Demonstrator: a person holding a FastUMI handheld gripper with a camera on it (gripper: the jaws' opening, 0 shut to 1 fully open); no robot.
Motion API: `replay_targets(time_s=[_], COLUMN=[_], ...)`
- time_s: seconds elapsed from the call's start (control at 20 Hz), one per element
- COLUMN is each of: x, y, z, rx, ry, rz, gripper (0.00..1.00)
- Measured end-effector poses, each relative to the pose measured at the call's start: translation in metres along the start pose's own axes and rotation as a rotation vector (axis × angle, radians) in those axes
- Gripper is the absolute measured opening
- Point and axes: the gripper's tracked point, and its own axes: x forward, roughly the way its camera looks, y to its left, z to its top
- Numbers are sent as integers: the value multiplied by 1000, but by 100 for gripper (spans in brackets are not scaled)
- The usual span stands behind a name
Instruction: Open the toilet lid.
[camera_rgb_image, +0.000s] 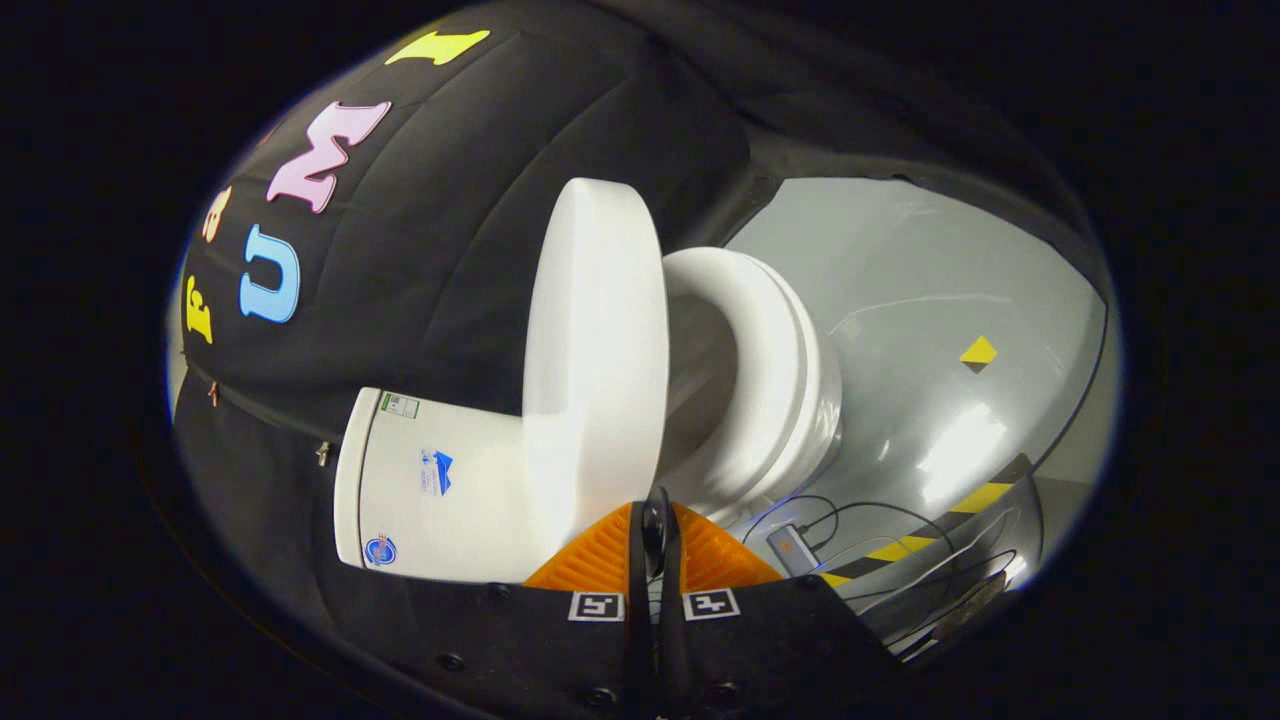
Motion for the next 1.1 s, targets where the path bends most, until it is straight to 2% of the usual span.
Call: replay_targets(time_s=[0.4, 1.1], x=[-29, -52], y=[51, 136], z=[-4, -24], rx=[-181, -439], ry=[-99, -265], rz=[-170, -368], gripper=[7, 8])
